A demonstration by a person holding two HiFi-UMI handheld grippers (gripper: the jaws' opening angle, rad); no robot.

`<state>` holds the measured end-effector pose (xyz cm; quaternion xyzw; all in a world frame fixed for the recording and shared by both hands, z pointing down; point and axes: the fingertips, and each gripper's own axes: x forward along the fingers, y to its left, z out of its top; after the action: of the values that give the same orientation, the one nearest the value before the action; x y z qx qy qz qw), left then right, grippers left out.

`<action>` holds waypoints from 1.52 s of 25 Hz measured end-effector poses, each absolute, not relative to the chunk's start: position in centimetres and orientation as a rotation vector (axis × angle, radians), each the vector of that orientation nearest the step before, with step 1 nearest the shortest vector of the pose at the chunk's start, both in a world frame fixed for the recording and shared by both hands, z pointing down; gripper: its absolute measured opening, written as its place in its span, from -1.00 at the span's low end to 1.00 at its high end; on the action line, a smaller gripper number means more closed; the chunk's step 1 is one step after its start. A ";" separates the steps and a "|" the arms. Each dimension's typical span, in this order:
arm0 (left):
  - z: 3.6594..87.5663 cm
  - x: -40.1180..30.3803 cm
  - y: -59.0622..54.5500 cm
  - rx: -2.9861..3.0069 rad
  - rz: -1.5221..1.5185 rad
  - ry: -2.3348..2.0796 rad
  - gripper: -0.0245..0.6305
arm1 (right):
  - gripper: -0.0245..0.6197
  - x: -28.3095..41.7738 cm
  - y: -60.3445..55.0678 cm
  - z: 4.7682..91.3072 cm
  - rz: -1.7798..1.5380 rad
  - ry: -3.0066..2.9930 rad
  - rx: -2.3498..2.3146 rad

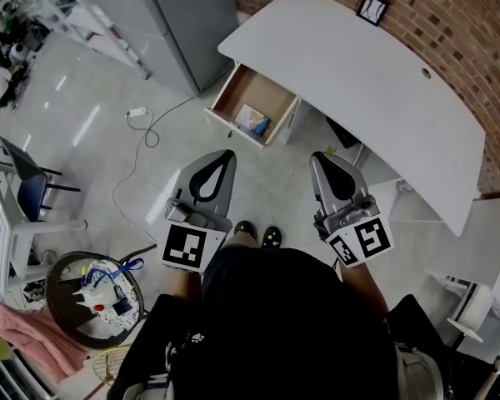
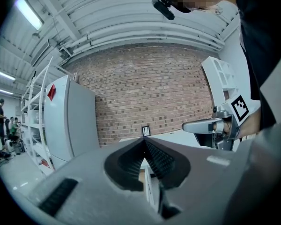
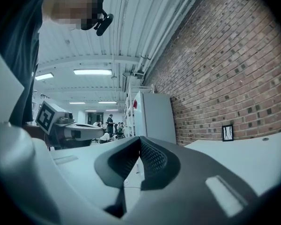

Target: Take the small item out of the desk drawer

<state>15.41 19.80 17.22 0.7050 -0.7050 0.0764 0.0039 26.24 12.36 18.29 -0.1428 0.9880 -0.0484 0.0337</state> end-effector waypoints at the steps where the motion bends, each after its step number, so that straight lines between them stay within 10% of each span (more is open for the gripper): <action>1: 17.4 15.5 19.7 2.206 0.251 -2.212 -0.93 | -0.89 26.4 12.2 18.4 -0.148 3.038 -0.439; 38: 20.1 7.6 11.6 2.390 0.336 -1.958 -0.92 | -0.85 22.5 6.6 21.7 -0.213 3.017 -0.776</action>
<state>7.60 11.64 20.10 0.7689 -0.6300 0.1082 0.0165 22.55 6.59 21.69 -0.2486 0.9661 -0.0682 0.0096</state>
